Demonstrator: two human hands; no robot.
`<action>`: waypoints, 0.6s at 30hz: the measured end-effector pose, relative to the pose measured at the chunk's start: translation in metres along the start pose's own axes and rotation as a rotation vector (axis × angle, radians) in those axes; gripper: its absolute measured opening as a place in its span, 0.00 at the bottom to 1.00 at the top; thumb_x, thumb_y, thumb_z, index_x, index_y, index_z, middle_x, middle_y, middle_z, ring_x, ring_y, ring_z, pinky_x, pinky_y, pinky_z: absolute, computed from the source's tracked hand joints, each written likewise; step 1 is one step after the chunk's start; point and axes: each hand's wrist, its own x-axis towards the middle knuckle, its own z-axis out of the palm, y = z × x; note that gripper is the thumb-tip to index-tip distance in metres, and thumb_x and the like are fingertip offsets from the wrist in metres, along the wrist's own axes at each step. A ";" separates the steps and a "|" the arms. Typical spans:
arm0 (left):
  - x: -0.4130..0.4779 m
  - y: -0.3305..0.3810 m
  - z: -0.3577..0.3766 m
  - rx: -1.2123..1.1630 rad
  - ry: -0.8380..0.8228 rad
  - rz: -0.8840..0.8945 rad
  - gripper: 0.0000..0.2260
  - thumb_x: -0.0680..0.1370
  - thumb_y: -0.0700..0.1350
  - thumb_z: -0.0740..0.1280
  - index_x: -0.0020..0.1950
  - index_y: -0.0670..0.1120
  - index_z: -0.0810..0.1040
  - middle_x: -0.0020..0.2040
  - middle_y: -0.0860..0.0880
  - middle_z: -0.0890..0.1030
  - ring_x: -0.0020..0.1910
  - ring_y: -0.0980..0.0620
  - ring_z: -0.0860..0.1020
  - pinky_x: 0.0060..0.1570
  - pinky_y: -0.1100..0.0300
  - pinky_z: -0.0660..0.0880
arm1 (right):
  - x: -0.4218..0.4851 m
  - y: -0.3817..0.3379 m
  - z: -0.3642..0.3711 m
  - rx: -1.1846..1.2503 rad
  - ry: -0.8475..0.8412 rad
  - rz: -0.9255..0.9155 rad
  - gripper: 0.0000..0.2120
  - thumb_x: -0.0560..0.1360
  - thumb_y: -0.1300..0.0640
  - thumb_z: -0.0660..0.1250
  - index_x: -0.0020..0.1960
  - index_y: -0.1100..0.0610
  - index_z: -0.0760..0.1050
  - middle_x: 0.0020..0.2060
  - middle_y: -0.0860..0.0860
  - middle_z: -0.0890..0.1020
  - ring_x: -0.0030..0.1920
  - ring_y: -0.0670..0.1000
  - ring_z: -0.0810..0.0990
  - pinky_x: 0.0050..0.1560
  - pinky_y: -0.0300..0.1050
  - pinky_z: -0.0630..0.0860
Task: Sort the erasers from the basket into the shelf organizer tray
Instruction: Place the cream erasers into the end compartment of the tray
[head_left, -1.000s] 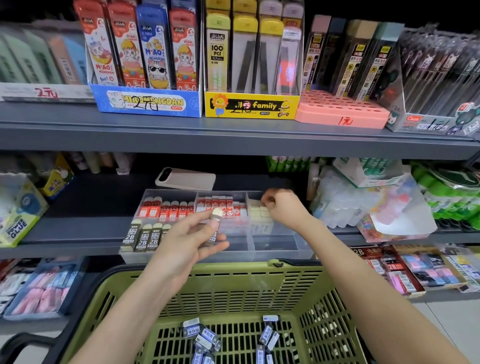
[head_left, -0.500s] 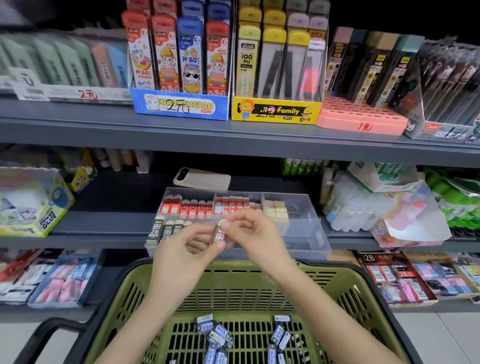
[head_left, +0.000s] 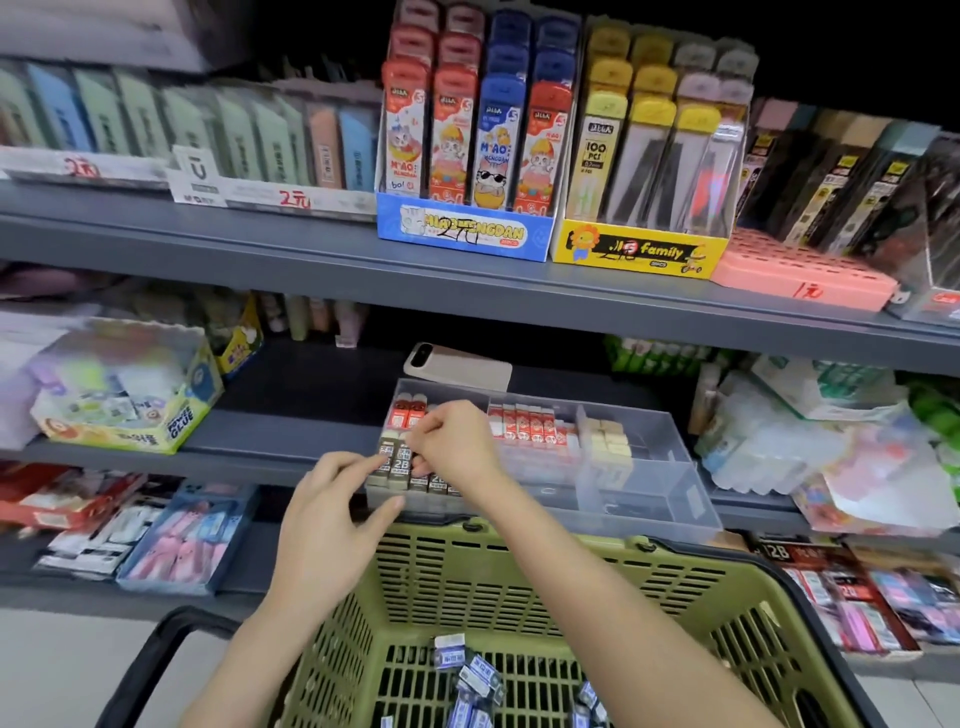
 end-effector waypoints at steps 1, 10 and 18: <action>0.000 -0.001 0.000 -0.003 0.002 0.006 0.20 0.72 0.46 0.73 0.64 0.47 0.78 0.54 0.53 0.75 0.54 0.51 0.74 0.56 0.52 0.73 | -0.001 0.000 0.001 -0.026 0.012 -0.022 0.09 0.76 0.64 0.62 0.39 0.62 0.79 0.35 0.60 0.84 0.33 0.52 0.83 0.46 0.53 0.80; -0.023 -0.013 -0.003 0.109 0.055 0.069 0.18 0.71 0.41 0.74 0.61 0.43 0.79 0.52 0.47 0.77 0.54 0.45 0.74 0.54 0.57 0.65 | -0.068 0.032 -0.024 0.087 0.092 -0.317 0.03 0.74 0.58 0.68 0.44 0.52 0.79 0.40 0.46 0.81 0.40 0.44 0.76 0.43 0.35 0.75; -0.050 -0.020 0.003 0.214 0.034 0.167 0.15 0.69 0.39 0.76 0.55 0.42 0.81 0.50 0.44 0.79 0.52 0.42 0.75 0.53 0.53 0.67 | -0.130 0.174 0.001 -0.456 -0.178 -0.020 0.12 0.76 0.48 0.65 0.54 0.53 0.79 0.48 0.47 0.82 0.46 0.45 0.79 0.50 0.40 0.75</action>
